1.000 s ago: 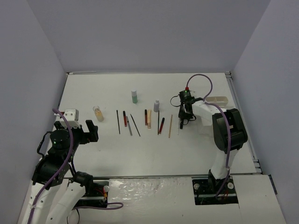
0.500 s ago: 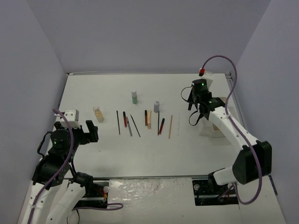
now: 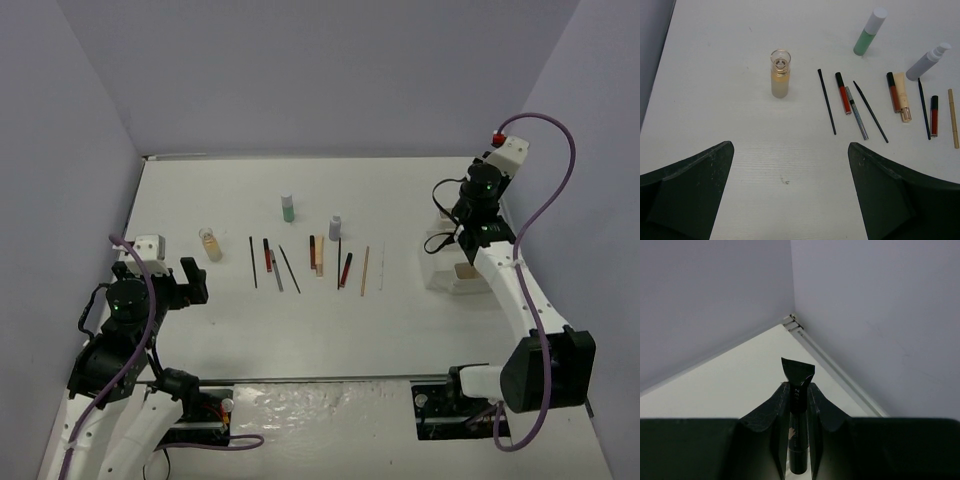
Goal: Organize the makeup
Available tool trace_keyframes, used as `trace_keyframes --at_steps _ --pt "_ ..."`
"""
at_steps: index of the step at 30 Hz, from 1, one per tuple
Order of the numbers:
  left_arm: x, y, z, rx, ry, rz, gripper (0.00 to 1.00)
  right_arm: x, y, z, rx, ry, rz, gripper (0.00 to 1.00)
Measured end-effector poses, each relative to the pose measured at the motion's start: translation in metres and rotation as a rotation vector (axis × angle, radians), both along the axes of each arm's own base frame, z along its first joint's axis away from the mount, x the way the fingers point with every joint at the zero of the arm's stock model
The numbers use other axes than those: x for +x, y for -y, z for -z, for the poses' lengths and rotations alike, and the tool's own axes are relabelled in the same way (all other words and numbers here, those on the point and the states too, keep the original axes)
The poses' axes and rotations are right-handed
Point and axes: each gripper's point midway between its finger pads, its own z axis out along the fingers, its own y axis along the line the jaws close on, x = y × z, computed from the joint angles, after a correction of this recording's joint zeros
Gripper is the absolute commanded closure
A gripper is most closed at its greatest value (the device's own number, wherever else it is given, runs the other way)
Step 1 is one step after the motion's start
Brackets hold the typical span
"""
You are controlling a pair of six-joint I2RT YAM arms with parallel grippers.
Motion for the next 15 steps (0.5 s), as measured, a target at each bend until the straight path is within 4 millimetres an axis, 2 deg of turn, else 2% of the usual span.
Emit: trace_keyframes --at_steps 7,15 --pt "-0.002 -0.003 -0.004 0.0 0.019 -0.014 0.03 0.029 0.022 0.014 -0.052 0.019 0.052 0.97" --pt "-0.002 -0.007 -0.004 0.006 0.021 -0.031 0.03 0.044 0.027 0.056 -0.067 -0.026 0.06 0.97"
